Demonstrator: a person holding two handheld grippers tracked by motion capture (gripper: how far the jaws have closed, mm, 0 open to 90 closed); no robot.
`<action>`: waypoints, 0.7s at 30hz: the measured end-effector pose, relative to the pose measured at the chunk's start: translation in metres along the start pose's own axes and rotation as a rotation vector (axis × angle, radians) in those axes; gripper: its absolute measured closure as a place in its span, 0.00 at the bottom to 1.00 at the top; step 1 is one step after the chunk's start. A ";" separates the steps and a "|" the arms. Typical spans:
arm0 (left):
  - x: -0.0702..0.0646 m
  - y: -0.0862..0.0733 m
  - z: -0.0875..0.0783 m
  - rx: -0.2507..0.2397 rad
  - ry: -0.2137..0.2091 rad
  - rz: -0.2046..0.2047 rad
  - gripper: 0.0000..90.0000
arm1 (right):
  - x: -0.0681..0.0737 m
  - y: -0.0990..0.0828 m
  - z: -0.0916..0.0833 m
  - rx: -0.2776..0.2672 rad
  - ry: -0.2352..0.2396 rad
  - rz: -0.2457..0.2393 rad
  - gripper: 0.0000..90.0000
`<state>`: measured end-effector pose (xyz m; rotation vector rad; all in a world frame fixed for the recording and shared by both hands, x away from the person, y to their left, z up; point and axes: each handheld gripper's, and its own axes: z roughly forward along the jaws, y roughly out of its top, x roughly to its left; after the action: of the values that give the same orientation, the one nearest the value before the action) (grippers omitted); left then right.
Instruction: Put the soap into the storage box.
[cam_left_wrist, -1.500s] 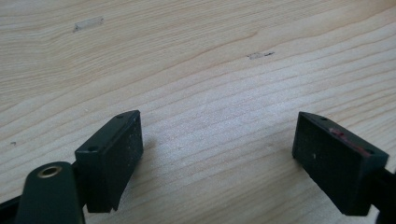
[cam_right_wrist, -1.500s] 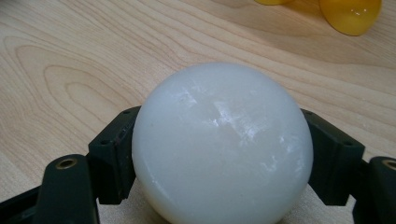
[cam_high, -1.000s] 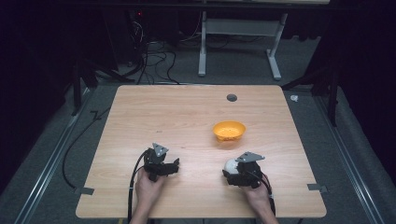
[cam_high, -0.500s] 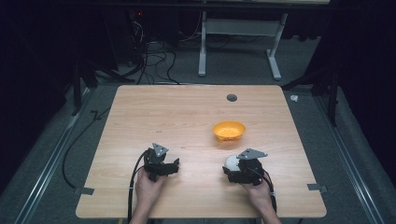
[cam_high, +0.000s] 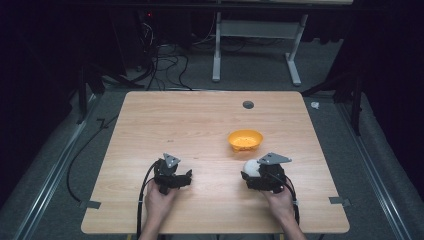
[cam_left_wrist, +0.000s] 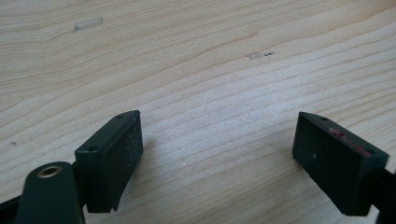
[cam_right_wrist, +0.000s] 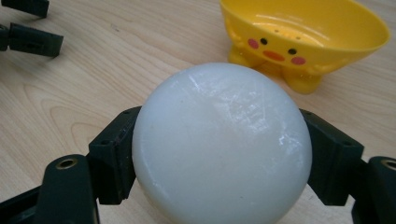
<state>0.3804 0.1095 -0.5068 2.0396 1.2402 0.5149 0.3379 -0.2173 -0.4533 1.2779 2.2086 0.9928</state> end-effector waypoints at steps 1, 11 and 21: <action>0.000 0.000 0.000 0.000 0.000 0.000 0.18 | -0.001 0.002 -0.001 -0.001 0.000 -0.003 0.27; 0.000 0.000 0.000 0.000 0.000 0.001 0.18 | -0.007 0.013 -0.008 -0.041 -0.012 0.021 0.27; 0.000 0.000 0.000 0.000 0.000 0.001 0.18 | -0.010 0.025 -0.014 -0.086 -0.017 0.026 0.27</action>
<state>0.3805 0.1096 -0.5067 2.0403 1.2395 0.5147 0.3484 -0.2228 -0.4248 1.2748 2.1178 1.0706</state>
